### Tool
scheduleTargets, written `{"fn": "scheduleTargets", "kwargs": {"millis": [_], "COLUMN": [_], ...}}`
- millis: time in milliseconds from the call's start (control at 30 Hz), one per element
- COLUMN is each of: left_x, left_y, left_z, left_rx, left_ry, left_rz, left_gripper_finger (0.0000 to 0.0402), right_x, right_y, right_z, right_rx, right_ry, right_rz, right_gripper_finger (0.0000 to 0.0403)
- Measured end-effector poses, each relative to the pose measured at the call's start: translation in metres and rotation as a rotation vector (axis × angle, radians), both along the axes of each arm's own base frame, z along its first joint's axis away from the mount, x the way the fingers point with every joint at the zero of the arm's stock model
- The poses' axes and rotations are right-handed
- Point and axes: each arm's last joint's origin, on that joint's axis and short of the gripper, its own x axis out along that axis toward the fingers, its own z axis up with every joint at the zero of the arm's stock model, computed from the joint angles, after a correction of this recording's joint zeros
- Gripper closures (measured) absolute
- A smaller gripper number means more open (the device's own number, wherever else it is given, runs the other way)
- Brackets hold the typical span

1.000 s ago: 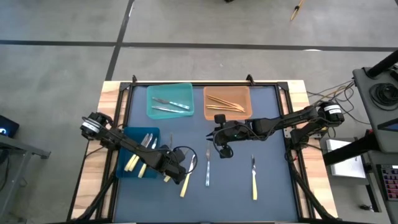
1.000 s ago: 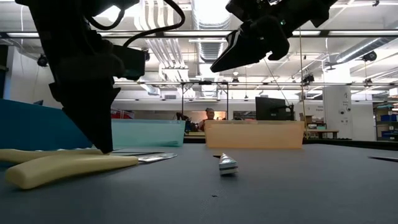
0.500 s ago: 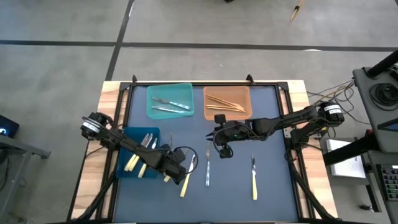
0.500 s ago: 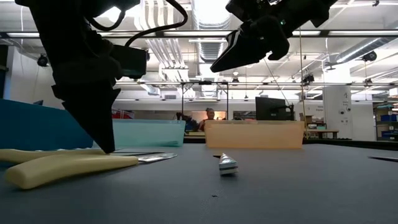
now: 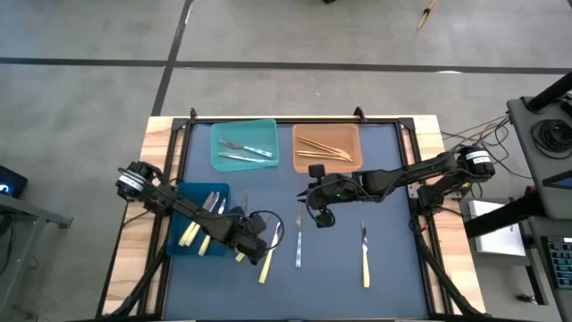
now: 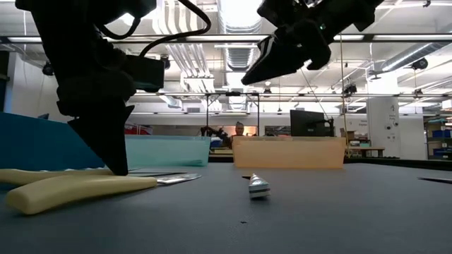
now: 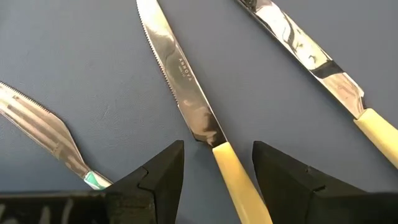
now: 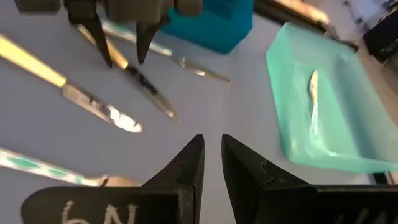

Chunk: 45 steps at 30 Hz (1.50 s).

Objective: Sort silverware by color (type)
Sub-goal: Put the light yellow knife into the blue bin

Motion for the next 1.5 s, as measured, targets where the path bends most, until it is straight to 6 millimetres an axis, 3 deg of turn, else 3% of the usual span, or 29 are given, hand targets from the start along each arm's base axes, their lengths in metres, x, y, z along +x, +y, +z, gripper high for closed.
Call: {"fn": "scheduleTargets", "kwargs": {"millis": [500, 1500], "left_x": [-0.002, -0.0002], "left_y": [0.0006, 0.0003], "left_z": [-0.0022, -0.0017], "left_rx": [0.011, 0.007], "left_ry": [0.011, -0.009], "left_rz": [-0.017, -0.012], "left_gripper_finger": [0.0237, 0.0392], "right_x": [-0.0043, -0.0038], "right_y": [-0.0017, -0.0046], "right_z": [-0.0065, -0.0061], "right_rx": [-0.003, -0.015], "right_ry": [0.072, 0.067], "right_rz": [-0.006, -0.006], "right_gripper_finger": [0.0355, 0.0355]}}
